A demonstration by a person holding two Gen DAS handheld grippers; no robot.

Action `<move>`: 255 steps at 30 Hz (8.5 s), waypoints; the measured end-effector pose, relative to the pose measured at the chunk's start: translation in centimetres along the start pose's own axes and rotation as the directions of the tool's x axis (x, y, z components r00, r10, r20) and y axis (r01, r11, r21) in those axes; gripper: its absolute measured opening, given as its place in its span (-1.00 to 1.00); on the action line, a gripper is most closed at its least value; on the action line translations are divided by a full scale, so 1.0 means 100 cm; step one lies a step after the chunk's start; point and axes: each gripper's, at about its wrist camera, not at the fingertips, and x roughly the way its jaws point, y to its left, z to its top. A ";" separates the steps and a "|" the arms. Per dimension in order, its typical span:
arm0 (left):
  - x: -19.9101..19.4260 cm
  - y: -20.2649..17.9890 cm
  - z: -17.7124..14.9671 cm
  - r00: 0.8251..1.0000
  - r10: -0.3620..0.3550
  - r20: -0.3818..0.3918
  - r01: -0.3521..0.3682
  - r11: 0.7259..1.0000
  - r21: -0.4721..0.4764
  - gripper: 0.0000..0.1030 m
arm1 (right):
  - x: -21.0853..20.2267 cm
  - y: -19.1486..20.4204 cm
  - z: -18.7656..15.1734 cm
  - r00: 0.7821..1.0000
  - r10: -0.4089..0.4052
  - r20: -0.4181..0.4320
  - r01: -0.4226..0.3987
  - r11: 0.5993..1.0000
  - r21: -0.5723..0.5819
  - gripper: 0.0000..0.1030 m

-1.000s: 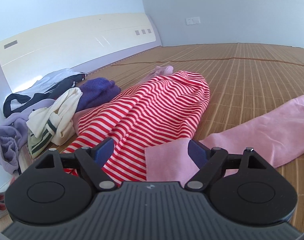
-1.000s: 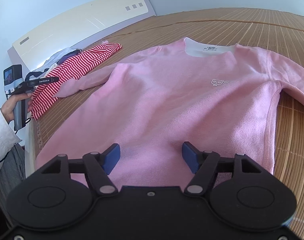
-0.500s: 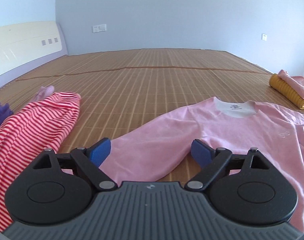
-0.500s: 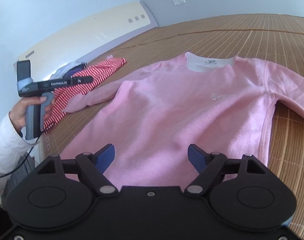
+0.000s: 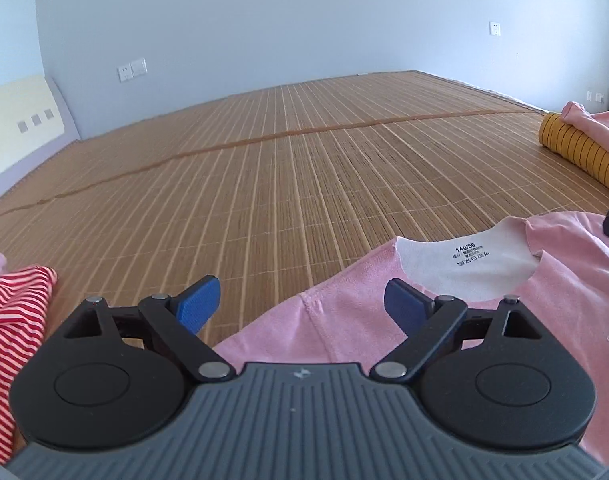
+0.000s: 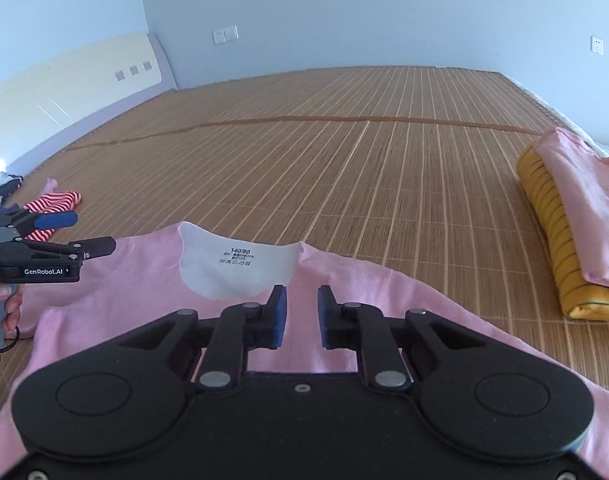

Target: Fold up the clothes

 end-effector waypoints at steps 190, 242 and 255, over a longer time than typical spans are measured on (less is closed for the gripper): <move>-0.159 -0.008 -0.183 0.998 -0.060 0.024 0.058 0.995 0.087 1.00 | -0.193 -0.060 -0.079 0.899 -0.283 0.336 0.204 0.946 0.251 -0.87; -0.169 -0.004 -0.114 0.988 -0.149 0.039 0.150 0.988 -0.028 1.00 | -0.107 -0.002 -0.103 0.961 -0.173 0.216 0.177 0.984 0.000 0.29; 0.005 -0.068 -0.042 0.989 0.149 0.001 -0.149 0.989 0.016 1.00 | -0.071 -0.036 -0.092 0.932 -0.291 0.216 0.257 0.951 0.170 0.19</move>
